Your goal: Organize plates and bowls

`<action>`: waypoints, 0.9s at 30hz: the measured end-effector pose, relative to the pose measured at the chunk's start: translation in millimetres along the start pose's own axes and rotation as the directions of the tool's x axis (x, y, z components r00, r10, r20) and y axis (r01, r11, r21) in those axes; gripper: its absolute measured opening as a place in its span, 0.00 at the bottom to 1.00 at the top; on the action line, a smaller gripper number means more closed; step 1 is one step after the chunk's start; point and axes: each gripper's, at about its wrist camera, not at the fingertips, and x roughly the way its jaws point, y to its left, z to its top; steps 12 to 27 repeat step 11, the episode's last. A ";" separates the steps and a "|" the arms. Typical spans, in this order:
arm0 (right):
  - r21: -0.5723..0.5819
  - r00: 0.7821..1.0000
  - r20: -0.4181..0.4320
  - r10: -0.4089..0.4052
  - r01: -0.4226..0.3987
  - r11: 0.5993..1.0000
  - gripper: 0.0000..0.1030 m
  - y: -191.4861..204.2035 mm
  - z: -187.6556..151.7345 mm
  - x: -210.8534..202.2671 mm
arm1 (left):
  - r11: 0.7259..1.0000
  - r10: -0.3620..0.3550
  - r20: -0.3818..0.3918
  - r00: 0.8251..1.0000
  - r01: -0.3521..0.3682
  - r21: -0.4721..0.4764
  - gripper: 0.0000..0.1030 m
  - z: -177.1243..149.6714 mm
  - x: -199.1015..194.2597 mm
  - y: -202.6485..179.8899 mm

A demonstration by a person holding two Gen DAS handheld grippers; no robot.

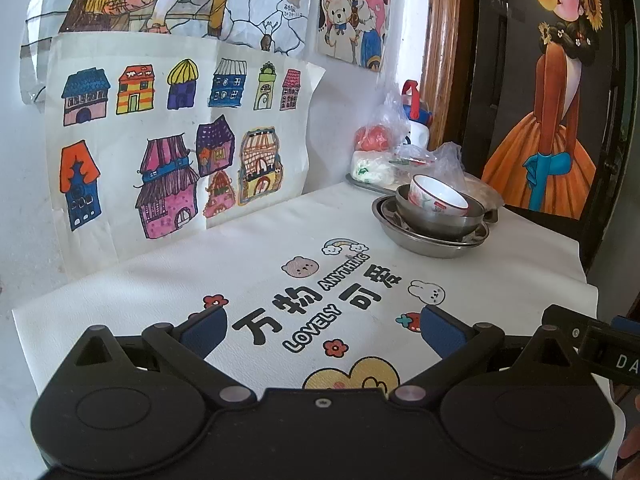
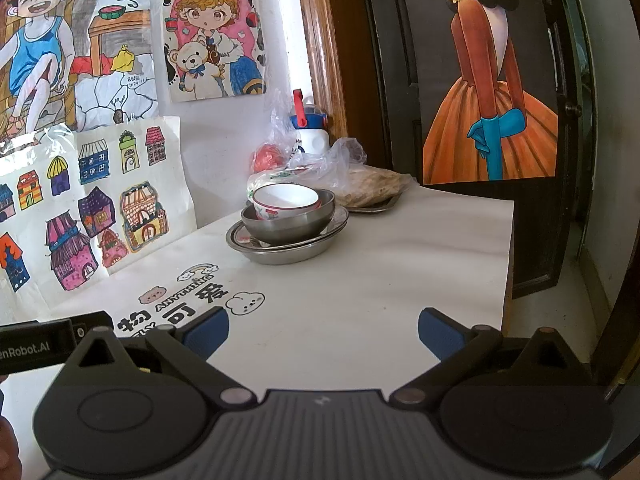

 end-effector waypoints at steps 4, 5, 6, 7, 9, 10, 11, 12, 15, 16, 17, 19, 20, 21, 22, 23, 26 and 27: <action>0.000 1.000 -0.002 0.000 0.000 1.000 1.00 1.0 -0.4 0.7 | 1.000 0.000 0.001 1.000 0.000 0.002 0.99 -0.3 0.1 -0.1; 0.000 1.000 -0.002 0.000 0.000 1.000 1.00 1.0 -0.4 0.6 | 1.000 -0.001 0.001 1.000 0.001 0.002 0.99 -0.4 0.1 0.0; 0.000 1.000 -0.002 0.000 0.000 1.000 1.00 0.9 -0.4 0.6 | 1.000 -0.001 0.001 1.000 0.001 0.001 0.99 -0.4 0.1 -0.1; 0.000 1.000 -0.002 0.000 0.000 1.000 1.00 1.2 -0.8 0.3 | 1.000 -0.002 0.001 1.000 0.002 0.001 0.99 -0.4 0.1 -0.1; 0.000 1.000 -0.002 0.000 0.000 1.000 1.00 0.8 -0.3 0.5 | 1.000 -0.001 0.001 1.000 0.001 0.002 0.99 -0.4 0.1 -0.3; 0.000 1.000 -0.002 0.000 0.000 1.000 1.00 0.8 -0.3 0.6 | 1.000 0.000 0.001 1.000 0.000 0.001 0.99 -0.3 0.2 -0.3; 0.000 1.000 -0.002 0.000 0.000 1.000 1.00 0.8 -0.3 0.6 | 1.000 0.000 0.001 1.000 0.000 0.002 0.99 -0.3 0.2 -0.3; 0.000 1.000 -0.002 0.000 0.000 1.000 1.00 0.8 -0.3 0.6 | 1.000 0.000 0.001 1.000 0.000 0.002 0.99 -0.3 0.2 -0.3; 0.000 1.000 -0.002 0.000 0.000 1.000 1.00 0.8 -0.3 0.6 | 1.000 0.000 0.001 1.000 0.000 0.002 0.99 -0.3 0.2 -0.3; 0.000 1.000 -0.002 0.000 0.000 1.000 1.00 0.8 -0.3 0.6 | 1.000 0.000 0.001 1.000 0.000 0.002 0.99 -0.3 0.2 -0.3; 0.000 1.000 -0.002 0.000 0.000 1.000 1.00 0.8 -0.3 0.6 | 1.000 0.000 0.001 1.000 0.000 0.002 0.99 -0.3 0.2 -0.3; 0.000 1.000 -0.002 0.000 0.000 1.000 1.00 0.8 -0.3 0.6 | 1.000 0.000 0.001 1.000 0.000 0.002 0.99 -0.3 0.2 -0.3; 0.000 1.000 -0.002 0.000 0.000 1.000 1.00 0.8 -0.3 0.6 | 1.000 0.000 0.001 1.000 0.000 0.002 0.99 -0.3 0.2 -0.3; 0.000 1.000 -0.002 0.000 0.000 1.000 1.00 0.8 -0.3 0.6 | 1.000 0.000 0.001 1.000 0.000 0.002 0.99 -0.3 0.2 -0.3; 0.000 1.000 -0.002 0.000 0.000 1.000 1.00 0.8 -0.3 0.6 | 1.000 0.000 0.001 1.000 0.000 0.002 0.99 -0.3 0.2 -0.3; 0.000 1.000 -0.002 0.000 0.000 1.000 1.00 0.8 -0.3 0.6 | 1.000 0.000 0.001 1.000 0.000 0.002 0.99 -0.3 0.2 -0.3; 0.000 1.000 -0.002 0.000 0.000 1.000 1.00 0.8 -0.3 0.6 | 1.000 0.000 0.001 1.000 0.000 0.002 0.99 -0.3 0.2 -0.3; 0.000 1.000 -0.002 0.000 0.000 1.000 1.00 0.8 -0.3 0.6 | 1.000 0.000 0.001 1.000 0.000 0.002 0.99 -0.3 0.2 -0.3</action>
